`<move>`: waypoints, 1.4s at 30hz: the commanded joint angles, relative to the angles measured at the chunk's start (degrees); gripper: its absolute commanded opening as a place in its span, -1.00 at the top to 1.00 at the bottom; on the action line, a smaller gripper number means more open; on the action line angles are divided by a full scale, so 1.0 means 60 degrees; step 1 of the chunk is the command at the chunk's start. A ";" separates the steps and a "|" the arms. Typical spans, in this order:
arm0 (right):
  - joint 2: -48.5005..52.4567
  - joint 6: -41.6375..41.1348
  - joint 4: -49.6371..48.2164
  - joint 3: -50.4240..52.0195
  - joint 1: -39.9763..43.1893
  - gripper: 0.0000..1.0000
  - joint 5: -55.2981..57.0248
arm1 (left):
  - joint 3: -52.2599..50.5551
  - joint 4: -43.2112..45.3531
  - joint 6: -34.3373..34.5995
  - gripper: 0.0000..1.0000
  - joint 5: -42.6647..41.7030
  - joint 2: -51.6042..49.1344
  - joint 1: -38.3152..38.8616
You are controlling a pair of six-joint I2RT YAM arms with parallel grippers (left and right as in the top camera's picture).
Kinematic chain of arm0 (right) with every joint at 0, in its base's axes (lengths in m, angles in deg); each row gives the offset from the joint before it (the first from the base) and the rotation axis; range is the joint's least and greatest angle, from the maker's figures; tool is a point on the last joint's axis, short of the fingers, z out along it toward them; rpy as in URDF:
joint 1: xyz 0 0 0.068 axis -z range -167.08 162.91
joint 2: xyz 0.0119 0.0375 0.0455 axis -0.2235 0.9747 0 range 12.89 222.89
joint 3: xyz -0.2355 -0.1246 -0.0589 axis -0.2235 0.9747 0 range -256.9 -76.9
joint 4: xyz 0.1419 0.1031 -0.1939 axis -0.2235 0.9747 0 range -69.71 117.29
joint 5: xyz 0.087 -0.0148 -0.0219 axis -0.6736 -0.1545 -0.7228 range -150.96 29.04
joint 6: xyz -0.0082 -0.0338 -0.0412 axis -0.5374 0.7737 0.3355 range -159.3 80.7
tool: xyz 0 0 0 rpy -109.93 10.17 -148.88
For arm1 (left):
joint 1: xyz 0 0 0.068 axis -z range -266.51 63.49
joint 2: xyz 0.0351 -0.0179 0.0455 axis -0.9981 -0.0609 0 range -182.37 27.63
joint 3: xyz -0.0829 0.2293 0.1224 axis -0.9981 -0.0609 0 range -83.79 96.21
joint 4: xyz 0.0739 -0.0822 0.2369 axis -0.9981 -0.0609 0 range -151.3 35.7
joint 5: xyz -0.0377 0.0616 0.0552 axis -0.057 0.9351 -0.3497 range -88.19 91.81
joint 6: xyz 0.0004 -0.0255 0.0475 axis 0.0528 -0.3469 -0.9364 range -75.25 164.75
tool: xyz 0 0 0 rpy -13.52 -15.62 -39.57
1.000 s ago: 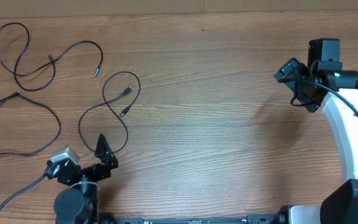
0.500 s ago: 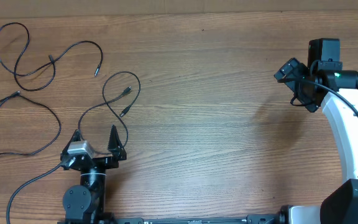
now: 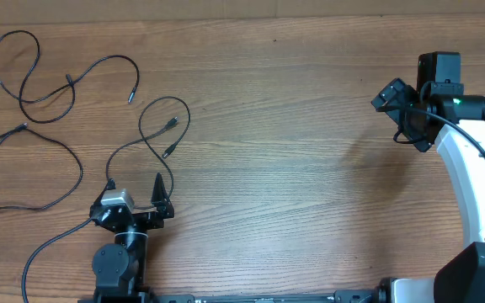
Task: Untangle cables
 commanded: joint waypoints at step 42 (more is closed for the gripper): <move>-0.0084 -0.0029 0.0000 -0.0204 0.0113 -1.00 0.0095 | -0.0055 -0.0015 -0.0648 -0.99 -0.0605 0.0109 -0.0495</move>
